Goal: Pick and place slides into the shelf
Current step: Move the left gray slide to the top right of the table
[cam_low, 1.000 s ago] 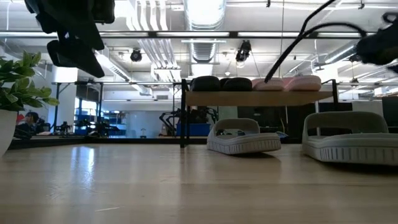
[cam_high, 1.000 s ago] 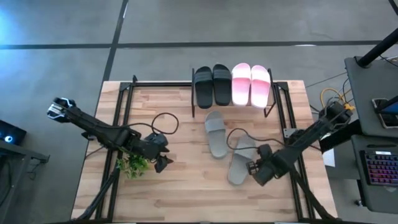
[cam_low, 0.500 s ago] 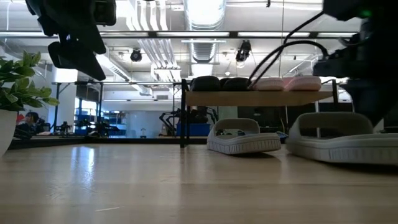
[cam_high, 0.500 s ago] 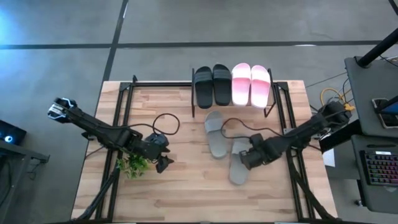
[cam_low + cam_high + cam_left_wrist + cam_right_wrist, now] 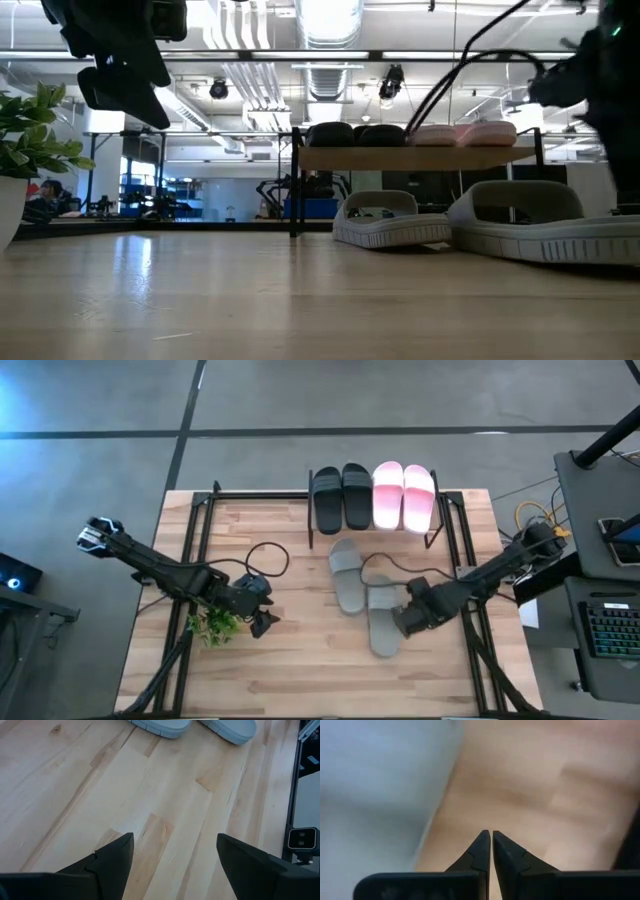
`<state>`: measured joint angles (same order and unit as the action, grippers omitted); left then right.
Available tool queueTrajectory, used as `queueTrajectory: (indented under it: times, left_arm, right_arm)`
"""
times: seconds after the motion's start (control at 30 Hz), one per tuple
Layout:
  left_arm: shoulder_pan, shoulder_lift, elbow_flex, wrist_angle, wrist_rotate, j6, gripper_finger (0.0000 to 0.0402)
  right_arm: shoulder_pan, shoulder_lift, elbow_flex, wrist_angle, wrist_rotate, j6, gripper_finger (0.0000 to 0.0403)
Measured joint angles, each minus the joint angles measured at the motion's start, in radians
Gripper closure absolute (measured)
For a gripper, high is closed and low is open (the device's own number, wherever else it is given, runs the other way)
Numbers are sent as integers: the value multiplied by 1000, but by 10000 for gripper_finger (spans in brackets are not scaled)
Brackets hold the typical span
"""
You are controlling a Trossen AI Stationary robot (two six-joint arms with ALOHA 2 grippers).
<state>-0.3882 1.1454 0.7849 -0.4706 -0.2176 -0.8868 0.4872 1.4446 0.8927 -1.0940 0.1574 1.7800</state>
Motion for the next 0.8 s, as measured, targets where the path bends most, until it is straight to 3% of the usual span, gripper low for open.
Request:
queueTrajectory:
  times: [0.13, 0.37, 0.53, 0.8]
  left_arm:
    - [0, 0, 0, 0, 0, 3, 132]
    - [0, 0, -1, 0, 0, 12, 132]
    - [0, 0, -3, -1, 0, 13, 132]
    - [0, 0, -4, -1, 0, 32, 132]
  right_arm:
    - [99, 7, 55, 131, -76, 64, 390]
    - [245, 130, 188, 262, -80, 212, 390]
    - [271, 296, 293, 388, -86, 223, 390]
    - [267, 519, 466, 366, -79, 203, 390]
